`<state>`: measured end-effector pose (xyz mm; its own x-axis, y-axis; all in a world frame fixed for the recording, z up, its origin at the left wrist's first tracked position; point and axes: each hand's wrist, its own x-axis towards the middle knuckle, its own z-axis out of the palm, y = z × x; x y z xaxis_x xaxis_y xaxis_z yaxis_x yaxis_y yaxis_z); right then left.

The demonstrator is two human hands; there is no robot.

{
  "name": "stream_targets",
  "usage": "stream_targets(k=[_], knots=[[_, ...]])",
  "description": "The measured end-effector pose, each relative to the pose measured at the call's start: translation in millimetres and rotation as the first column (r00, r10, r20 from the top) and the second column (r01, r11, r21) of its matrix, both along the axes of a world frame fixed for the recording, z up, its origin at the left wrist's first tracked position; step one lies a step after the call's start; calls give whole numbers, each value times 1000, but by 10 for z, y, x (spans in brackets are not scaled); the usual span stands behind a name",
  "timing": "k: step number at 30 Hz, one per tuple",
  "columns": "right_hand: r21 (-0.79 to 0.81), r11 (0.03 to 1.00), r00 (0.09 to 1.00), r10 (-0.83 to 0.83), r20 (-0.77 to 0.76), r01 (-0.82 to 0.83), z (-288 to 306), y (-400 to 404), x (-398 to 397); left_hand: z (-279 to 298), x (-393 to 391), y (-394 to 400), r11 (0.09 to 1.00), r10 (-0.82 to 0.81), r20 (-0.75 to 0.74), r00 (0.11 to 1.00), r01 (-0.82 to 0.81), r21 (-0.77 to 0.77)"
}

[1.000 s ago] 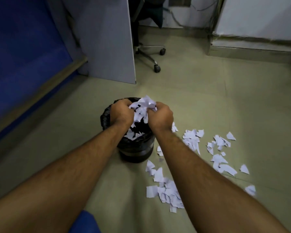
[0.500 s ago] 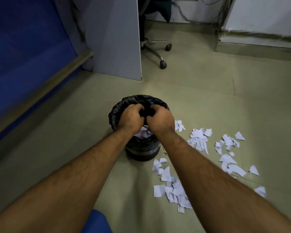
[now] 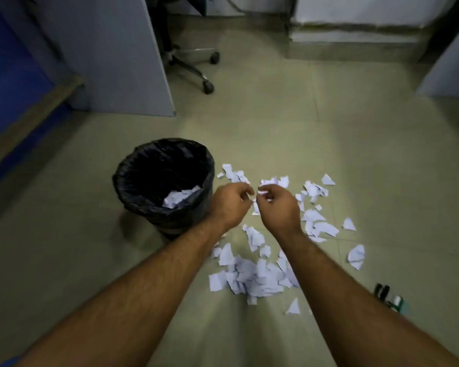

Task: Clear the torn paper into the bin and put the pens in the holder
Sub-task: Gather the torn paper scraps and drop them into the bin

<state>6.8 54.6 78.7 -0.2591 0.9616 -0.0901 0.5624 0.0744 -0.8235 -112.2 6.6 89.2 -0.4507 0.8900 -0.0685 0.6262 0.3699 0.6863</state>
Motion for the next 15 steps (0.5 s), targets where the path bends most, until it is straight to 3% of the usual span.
stream_targets(k=[4,6,8,10,12,15], knots=[[-254,959,919,209,334,-125,-917,-138,640,-937,521,-201,933,-133,35,990,137,-334],[-227,955,829,279,484,-189,-1246,-278,805,-1314,651,-384,822,-242,-36,970,185,-539],[-98,978,729,202,654,-182,-1511,-403,911,-1612,761,-516,702,-359,-163,919,151,-696],[-63,985,673,157,723,-161,-1644,-494,968,-1761,818,-624,655,-351,-198,915,89,-750],[-136,978,652,208,729,-160,-1746,-567,979,-1821,866,-667,640,-332,-183,925,78,-764],[-53,980,678,173,715,-194,-1835,-648,929,-1866,954,-642,695,-324,-195,926,93,-713]])
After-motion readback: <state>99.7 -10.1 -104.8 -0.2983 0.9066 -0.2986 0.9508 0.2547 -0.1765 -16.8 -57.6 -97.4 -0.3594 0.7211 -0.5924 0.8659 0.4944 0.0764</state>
